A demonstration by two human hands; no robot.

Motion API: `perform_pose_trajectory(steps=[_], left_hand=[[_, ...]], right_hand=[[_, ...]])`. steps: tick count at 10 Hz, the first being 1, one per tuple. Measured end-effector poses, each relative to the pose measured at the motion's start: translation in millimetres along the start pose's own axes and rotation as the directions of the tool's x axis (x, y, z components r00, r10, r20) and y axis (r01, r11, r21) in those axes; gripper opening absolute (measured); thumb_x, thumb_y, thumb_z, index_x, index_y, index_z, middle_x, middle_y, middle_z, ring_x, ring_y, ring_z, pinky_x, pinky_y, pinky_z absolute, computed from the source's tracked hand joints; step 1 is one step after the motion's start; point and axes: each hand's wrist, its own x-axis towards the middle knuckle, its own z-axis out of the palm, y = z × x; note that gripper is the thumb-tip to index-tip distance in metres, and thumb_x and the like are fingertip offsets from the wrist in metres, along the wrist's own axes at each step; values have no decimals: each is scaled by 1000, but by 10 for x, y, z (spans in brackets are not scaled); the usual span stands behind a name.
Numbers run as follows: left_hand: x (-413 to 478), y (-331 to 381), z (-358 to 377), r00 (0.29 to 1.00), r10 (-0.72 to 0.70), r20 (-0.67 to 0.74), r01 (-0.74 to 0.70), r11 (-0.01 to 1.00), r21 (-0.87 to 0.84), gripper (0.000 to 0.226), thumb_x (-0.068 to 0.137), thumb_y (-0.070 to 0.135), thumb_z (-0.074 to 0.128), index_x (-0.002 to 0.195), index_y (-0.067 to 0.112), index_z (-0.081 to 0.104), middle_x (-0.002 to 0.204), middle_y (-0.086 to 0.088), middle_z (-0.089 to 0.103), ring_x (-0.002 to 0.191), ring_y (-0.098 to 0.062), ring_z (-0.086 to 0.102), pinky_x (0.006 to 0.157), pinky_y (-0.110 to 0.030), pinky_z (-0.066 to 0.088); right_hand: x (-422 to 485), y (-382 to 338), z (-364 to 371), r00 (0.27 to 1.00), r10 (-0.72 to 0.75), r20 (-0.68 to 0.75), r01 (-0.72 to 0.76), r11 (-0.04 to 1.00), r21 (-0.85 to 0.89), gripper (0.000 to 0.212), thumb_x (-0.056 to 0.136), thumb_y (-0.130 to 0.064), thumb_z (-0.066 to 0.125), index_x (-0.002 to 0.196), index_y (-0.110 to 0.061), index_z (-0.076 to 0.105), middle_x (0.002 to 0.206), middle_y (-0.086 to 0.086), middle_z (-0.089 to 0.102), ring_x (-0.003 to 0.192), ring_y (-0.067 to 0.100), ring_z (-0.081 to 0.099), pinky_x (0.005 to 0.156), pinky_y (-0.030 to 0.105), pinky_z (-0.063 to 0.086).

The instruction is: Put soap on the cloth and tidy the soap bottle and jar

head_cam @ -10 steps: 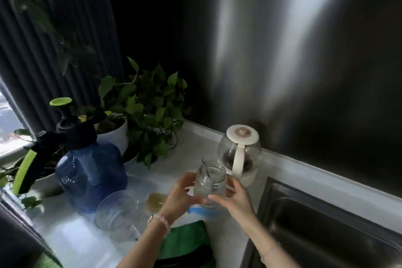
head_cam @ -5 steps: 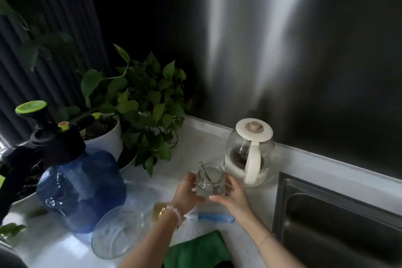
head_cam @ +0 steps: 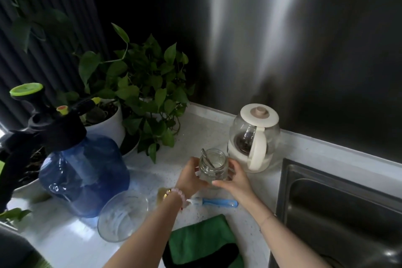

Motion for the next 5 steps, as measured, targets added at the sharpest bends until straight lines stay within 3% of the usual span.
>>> perform_pose_trajectory(steps=[2, 3, 4, 5], left_hand=[[-72, 6, -27, 1000, 9, 26, -9, 1000, 0, 67, 69, -4, 73, 128, 3, 42, 126, -11, 54, 102, -14, 51, 65, -13, 48], [-78, 14, -49, 1000, 12, 11, -12, 1000, -27, 58, 73, -9, 68, 126, 0, 45, 127, -18, 56, 108, -26, 57, 80, -22, 52], [-88, 14, -69, 1000, 17, 14, -17, 999, -28, 48, 78, -7, 63, 124, -3, 47, 125, -21, 58, 111, -33, 59, 93, -36, 51], [-140, 43, -104, 999, -20, -36, 19, 1000, -12, 45, 81, -1, 62, 124, -1, 51, 126, -17, 59, 111, -30, 59, 94, -36, 49]], right_hand=[[-81, -49, -21, 999, 6, 43, -4, 999, -53, 77, 62, 7, 77, 127, -21, 46, 117, -4, 59, 120, 21, 54, 106, 40, 42], [-154, -141, -47, 999, 4, 38, -2, 999, -53, 80, 66, 8, 74, 135, -12, 40, 128, -1, 53, 124, 16, 48, 107, 34, 38], [-207, -219, -92, 1000, 6, 27, -5, 998, -55, 78, 69, 5, 73, 138, -7, 37, 139, 8, 48, 129, 22, 45, 110, 37, 36], [-298, -317, -127, 1000, -7, -18, 5, 994, -108, 65, 75, -1, 71, 133, -6, 45, 130, 10, 55, 120, 24, 53, 103, 34, 43]])
